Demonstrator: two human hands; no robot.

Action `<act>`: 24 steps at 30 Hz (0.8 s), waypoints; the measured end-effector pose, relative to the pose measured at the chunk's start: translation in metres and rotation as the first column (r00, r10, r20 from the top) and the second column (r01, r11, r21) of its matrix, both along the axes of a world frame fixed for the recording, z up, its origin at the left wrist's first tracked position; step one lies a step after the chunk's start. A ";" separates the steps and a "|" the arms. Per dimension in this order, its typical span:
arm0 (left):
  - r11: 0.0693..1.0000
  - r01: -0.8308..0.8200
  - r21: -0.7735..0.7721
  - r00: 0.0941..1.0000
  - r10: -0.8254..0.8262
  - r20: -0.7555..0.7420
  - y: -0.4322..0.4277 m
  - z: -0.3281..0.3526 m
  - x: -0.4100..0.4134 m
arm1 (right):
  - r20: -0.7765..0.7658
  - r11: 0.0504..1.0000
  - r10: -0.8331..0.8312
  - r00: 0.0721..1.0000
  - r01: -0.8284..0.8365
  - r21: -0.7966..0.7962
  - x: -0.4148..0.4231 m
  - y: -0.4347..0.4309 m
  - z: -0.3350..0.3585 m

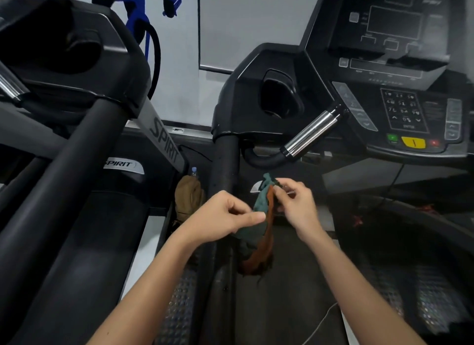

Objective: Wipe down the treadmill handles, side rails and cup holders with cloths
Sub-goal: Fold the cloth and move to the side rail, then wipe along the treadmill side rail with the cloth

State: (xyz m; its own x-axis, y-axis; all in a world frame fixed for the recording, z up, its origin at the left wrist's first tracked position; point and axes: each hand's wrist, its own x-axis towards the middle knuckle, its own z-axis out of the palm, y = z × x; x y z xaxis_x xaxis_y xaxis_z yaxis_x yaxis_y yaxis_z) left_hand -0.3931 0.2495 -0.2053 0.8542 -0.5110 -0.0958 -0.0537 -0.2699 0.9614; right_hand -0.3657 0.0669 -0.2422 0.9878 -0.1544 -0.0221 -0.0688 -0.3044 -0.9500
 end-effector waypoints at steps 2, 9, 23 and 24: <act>0.999 0.018 -0.026 0.999 -0.018 -0.031 0.006 0.002 0.000 | -0.050 0.988 0.016 0.999 -0.008 0.154 0.000 0.011 -0.005; 0.835 -0.533 -0.136 0.832 0.547 0.094 0.023 -0.030 0.029 | -0.163 0.852 0.025 0.986 0.064 0.520 0.021 0.045 -0.005; 0.815 -0.573 -0.083 0.819 0.566 -0.095 0.030 -0.074 0.054 | -0.211 0.783 0.188 0.959 -0.017 0.621 -0.003 0.052 -0.033; 0.813 -0.578 -0.070 0.815 0.571 -0.095 0.030 -0.075 0.055 | -0.207 0.794 0.183 0.961 -0.020 0.608 -0.009 0.049 -0.038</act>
State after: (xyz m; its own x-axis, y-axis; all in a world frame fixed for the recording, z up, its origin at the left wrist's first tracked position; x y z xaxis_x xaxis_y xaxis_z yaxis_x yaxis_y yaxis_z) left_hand -0.3384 0.2797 -0.2807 0.9882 0.0616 -0.1405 0.1480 -0.1425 0.9787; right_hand -0.3745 0.1162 -0.2799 0.9465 0.0707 -0.3150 -0.3214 0.2972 -0.8991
